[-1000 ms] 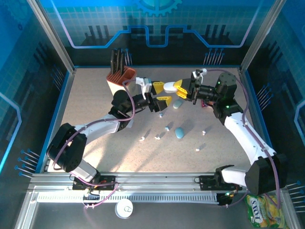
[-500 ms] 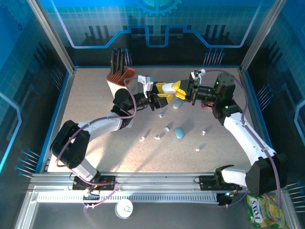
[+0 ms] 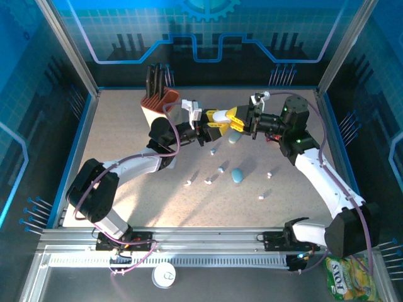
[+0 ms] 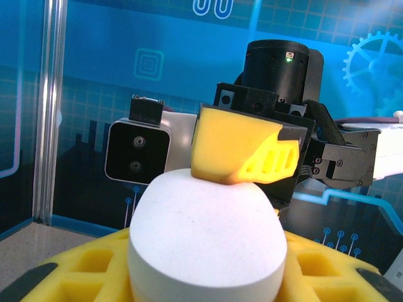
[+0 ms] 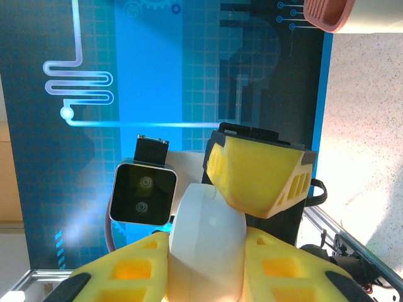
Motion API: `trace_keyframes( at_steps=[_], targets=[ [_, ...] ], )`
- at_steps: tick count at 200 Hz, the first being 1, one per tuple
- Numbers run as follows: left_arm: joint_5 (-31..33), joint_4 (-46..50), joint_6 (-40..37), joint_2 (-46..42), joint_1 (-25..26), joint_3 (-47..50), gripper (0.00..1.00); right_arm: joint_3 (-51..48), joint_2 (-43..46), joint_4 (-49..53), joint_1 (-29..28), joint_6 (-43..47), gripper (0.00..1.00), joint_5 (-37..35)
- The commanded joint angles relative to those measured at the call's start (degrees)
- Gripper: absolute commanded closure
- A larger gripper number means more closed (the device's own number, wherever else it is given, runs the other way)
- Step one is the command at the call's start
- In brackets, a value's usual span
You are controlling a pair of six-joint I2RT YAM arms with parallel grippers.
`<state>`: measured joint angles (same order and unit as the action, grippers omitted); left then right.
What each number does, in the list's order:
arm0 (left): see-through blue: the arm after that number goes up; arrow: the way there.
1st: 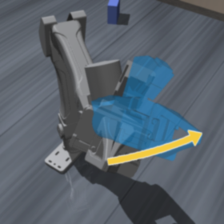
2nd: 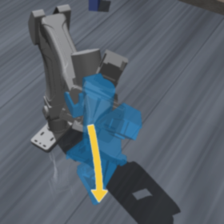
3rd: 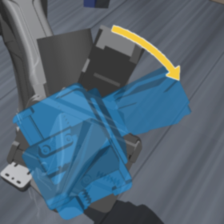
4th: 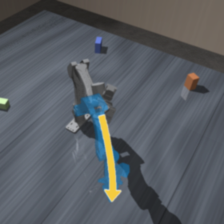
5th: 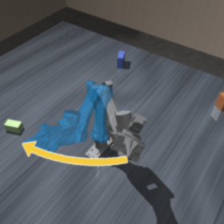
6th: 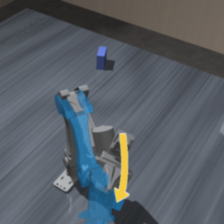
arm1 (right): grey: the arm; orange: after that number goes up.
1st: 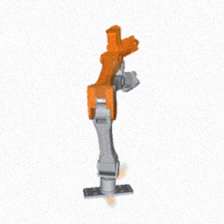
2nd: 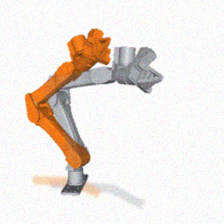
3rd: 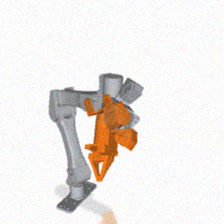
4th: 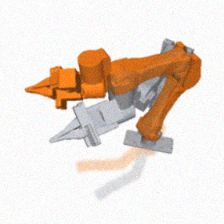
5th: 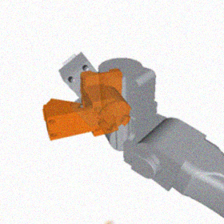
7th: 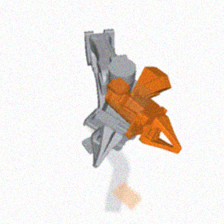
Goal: Insert wireless bluetooth earbuds into charging case
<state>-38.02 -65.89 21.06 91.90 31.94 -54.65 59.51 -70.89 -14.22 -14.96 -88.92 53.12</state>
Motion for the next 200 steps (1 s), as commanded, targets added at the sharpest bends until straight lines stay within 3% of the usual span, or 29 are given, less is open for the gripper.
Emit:
trace_keyframes(
  at_steps=[1,21,70,109,158,184,200],
  targets=[
    [-0.5,-2.4,0.1,-0.4,0.1,0.0,0.59,1.1,-0.2,-1.0,-0.7,-0.5,0.93,0.5],
    [-0.3,-3.0,0.0,-0.4,0.1,0.4,0.52,0.6,-0.1,-4.5,-0.7,-2.6,0.93,0.3],
    [-0.3,-4.1,0.1,-0.4,0.1,0.9,0.58,-0.1,0.4,-4.4,-0.8,-3.7,0.94,-0.1],
    [0.0,-4.3,-0.5,-0.7,0.1,0.8,0.52,0.1,0.7,-1.9,-0.8,-2.0,0.93,-0.1],
    [-0.4,-4.7,0.1,-0.1,0.1,0.7,0.57,0.2,0.2,-1.6,-1.1,-1.4,0.94,-0.1],
    [-0.3,-4.9,0.2,-0.2,0.1,0.8,0.5,-0.1,0.1,0.0,-1.1,-1.0,0.93,-0.2],
    [-0.7,-4.9,0.5,0.0,0.1,0.7,0.55,0.0,0.1,-0.4,-1.1,-0.9,0.93,-0.1]
  ],
)
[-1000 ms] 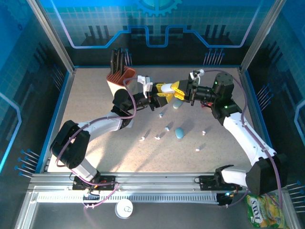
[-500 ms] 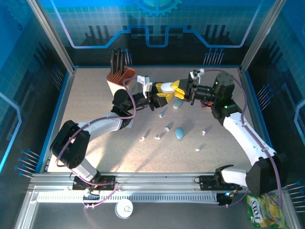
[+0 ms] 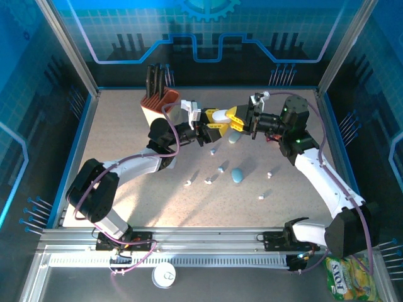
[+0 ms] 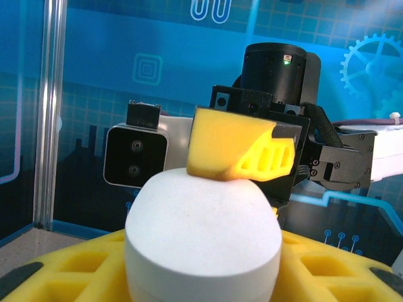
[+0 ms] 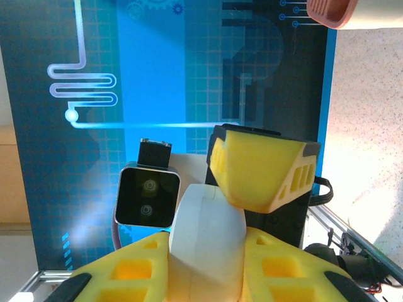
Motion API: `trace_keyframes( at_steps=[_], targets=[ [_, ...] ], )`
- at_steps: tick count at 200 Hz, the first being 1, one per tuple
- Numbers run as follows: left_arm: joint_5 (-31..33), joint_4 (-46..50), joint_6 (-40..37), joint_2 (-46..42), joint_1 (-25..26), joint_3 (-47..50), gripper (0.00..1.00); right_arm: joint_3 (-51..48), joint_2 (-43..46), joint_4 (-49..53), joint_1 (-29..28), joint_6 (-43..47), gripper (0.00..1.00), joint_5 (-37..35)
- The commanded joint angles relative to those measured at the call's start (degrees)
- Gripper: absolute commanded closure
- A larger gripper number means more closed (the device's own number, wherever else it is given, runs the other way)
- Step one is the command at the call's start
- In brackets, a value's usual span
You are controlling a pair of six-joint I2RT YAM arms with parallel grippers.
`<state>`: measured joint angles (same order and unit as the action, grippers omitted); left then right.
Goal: Insert wireless bluetooth earbuds into charging case
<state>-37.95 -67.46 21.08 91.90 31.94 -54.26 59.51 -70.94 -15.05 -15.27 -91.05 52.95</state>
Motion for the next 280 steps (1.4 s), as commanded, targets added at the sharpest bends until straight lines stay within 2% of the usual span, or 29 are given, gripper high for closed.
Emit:
trace_keyframes(
  at_steps=[1,35,67,89,111,127,137,155,169,187,236,280],
  targets=[
    [-0.7,-3.3,0.5,0.0,0.1,0.3,0.55,-0.1,0.1,0.4,-0.8,1.3,0.93,0.0],
    [-0.9,-4.0,1.2,0.4,0.1,0.5,0.65,-0.1,0.0,-0.1,-1.0,0.7,0.93,0.0],
    [-0.8,-4.0,1.1,0.2,0.1,0.7,0.66,0.1,0.2,-0.1,-0.9,0.9,0.89,-0.1],
    [-1.0,-3.5,1.0,-0.1,0.0,1.0,0.67,0.9,1.2,3.3,-0.3,5.1,0.63,-1.2],
    [-1.5,-2.7,0.9,-0.8,-0.3,1.7,0.67,2.5,3.1,13.4,1.7,13.9,0.42,-3.7],
    [-2.2,-1.6,1.0,-1.4,-0.5,2.5,0.67,3.4,3.8,19.6,3.7,22.4,0.24,-3.0],
    [-3.3,-1.5,2.1,-1.4,-1.0,3.0,0.66,4.2,4.0,24.8,4.9,30.4,0.19,-2.2],
    [-6.1,-1.7,4.6,-1.2,-1.9,3.5,0.66,8.7,3.7,39.8,5.7,48.7,0.17,-4.4],
    [-5.9,-0.7,5.4,-1.8,-2.3,4.1,0.66,12.9,3.3,50.6,4.9,61.9,0.17,-9.5],
    [-4.8,-0.8,5.8,-2.4,-2.6,5.3,0.66,13.5,4.7,52.7,1.5,71.8,0.16,-18.9],
    [-5.0,0.8,3.8,-4.4,-2.7,7.4,0.67,13.6,4.6,48.3,-6.1,74.6,0.16,-26.7],
    [-5.9,0.9,3.6,-4.4,-2.6,6.9,0.67,14.5,2.6,47.0,-8.2,73.6,0.18,-30.1]
  ],
)
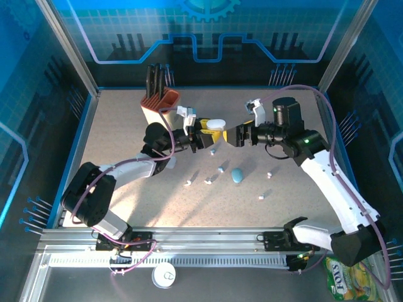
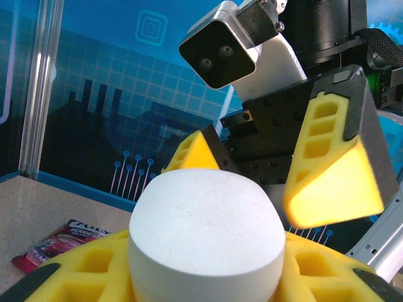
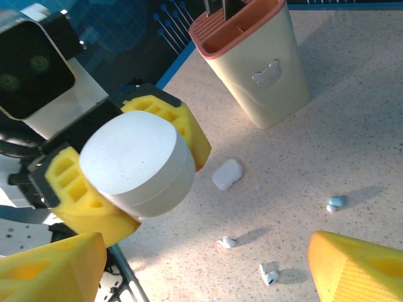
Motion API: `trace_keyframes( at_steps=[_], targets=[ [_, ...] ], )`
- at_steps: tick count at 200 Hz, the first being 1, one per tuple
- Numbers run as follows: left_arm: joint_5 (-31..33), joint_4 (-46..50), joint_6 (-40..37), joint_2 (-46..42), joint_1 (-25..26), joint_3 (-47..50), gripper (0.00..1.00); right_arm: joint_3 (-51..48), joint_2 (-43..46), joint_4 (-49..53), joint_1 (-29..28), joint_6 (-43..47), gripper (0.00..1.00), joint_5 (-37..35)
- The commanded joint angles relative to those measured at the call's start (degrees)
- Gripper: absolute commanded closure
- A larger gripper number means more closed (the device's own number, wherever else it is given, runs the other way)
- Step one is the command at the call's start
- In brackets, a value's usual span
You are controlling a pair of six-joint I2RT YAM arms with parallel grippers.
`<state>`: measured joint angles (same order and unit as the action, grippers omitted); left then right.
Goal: Insert wireless bluetooth earbuds into charging case
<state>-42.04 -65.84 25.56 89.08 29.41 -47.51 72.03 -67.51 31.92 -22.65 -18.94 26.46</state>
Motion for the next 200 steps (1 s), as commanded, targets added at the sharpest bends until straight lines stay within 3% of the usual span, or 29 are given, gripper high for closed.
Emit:
trace_keyframes(
  at_steps=[1,200],
  targets=[
    [-1.8,-0.7,-0.9,-1.6,0.0,0.1,0.67,1.9,-0.8,0.0,-0.9,1.4,0.18,-3.7],
    [-0.7,2.9,-7.9,-3.4,0.6,3.5,0.67,4.8,-5.4,-2.8,0.2,-4.4,0.21,-0.6]
  ],
)
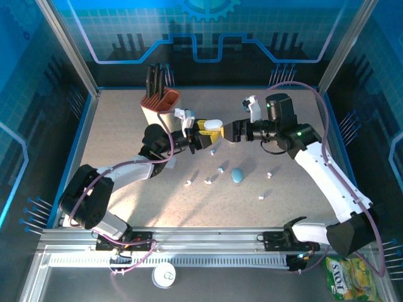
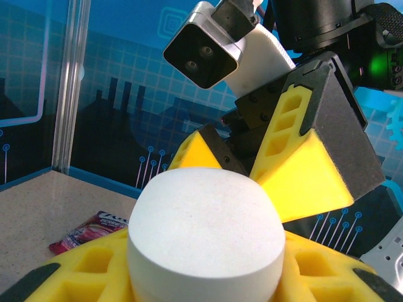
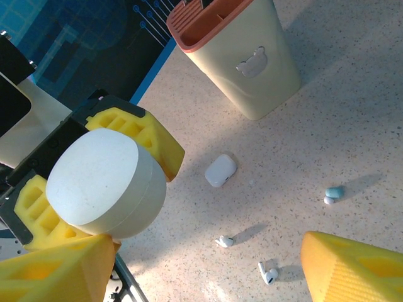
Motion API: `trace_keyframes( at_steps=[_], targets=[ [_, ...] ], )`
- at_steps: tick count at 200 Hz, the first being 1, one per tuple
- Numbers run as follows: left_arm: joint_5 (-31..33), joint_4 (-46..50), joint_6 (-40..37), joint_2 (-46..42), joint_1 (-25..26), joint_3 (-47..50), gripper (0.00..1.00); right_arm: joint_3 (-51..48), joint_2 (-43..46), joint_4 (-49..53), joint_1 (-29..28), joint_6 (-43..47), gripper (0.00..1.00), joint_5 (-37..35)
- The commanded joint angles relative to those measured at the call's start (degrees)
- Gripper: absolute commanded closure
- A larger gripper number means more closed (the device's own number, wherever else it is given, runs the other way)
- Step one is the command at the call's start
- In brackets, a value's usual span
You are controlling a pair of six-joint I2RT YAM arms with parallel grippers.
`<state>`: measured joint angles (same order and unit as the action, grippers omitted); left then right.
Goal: Insert wireless bluetooth earbuds into charging case
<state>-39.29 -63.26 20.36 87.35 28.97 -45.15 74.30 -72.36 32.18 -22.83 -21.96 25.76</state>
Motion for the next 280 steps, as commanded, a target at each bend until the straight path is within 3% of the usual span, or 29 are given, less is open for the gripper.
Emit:
trace_keyframes(
  at_steps=[1,184,280],
  targets=[
    [-3.5,0.4,-2.8,-1.7,1.0,1.1,0.67,2.5,-0.5,-3.1,0.4,-1.4,0.21,0.1],
    [-4.0,2.8,-5.1,-2.6,0.9,1.9,0.66,2.5,0.6,-0.1,0.8,-1.6,0.21,0.3],
    [-5.3,1.8,-4.4,-3.1,0.9,2.4,0.66,5.4,-3.1,-2.5,0.8,-4.0,0.22,0.0]
  ],
)
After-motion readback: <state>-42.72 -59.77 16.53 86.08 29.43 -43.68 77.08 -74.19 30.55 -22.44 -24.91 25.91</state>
